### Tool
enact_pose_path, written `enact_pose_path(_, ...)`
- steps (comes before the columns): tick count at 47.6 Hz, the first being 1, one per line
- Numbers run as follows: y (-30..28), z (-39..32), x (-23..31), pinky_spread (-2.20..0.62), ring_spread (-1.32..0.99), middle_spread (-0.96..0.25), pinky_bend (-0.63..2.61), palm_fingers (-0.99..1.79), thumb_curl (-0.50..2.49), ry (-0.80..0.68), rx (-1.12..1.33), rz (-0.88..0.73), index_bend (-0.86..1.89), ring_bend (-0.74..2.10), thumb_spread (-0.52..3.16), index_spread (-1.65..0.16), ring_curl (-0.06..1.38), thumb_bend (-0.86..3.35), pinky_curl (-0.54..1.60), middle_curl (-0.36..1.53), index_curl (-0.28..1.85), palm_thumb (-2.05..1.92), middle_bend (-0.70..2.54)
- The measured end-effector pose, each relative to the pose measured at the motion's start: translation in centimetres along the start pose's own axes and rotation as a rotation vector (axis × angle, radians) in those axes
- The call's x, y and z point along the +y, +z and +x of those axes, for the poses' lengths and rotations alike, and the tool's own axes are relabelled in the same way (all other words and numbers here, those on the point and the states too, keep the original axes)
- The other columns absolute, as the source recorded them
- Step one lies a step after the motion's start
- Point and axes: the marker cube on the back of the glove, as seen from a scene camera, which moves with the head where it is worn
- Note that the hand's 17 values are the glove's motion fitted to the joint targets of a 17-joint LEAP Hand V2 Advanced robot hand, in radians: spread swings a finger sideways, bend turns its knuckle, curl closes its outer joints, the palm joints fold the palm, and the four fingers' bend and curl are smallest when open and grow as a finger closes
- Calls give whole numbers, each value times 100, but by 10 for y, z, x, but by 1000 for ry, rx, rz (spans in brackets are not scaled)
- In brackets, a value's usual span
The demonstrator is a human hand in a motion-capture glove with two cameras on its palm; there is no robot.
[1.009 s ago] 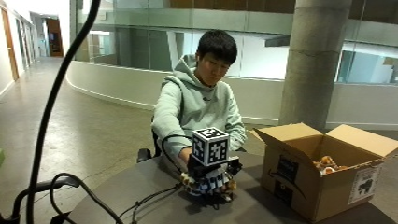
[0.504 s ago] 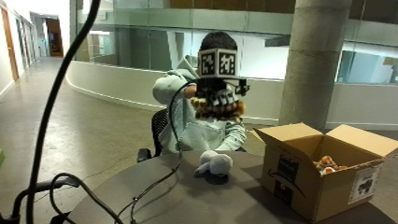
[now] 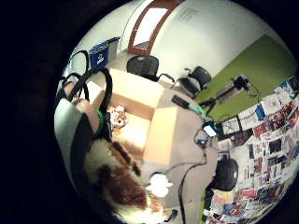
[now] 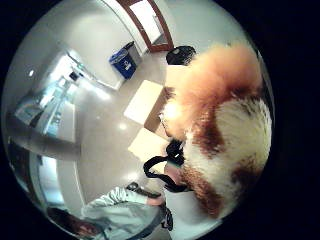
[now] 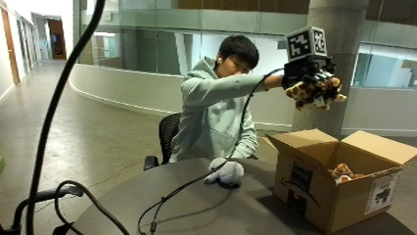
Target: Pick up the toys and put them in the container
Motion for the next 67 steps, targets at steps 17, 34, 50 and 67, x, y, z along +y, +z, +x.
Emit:
enact_pose_path(17,46,5,-18,-11,-21,-11,102,-24,57,157,-8,-213,24,82,111,-29,47,-7,53,60,85,-2,48)
enact_pose_path(34,6,56,41,-1,-14,-6,82,-4,41,2,-14,-189,17,57,122,-31,33,-2,41,49,67,-1,27)
enact_pose_path(50,-12,112,156,0,-13,-5,74,0,36,139,87,-203,18,51,129,-31,31,-1,37,47,59,0,25)
enact_pose_path(67,26,138,241,1,-10,-4,74,4,33,308,87,-304,16,51,137,-28,30,-1,36,46,53,5,25)
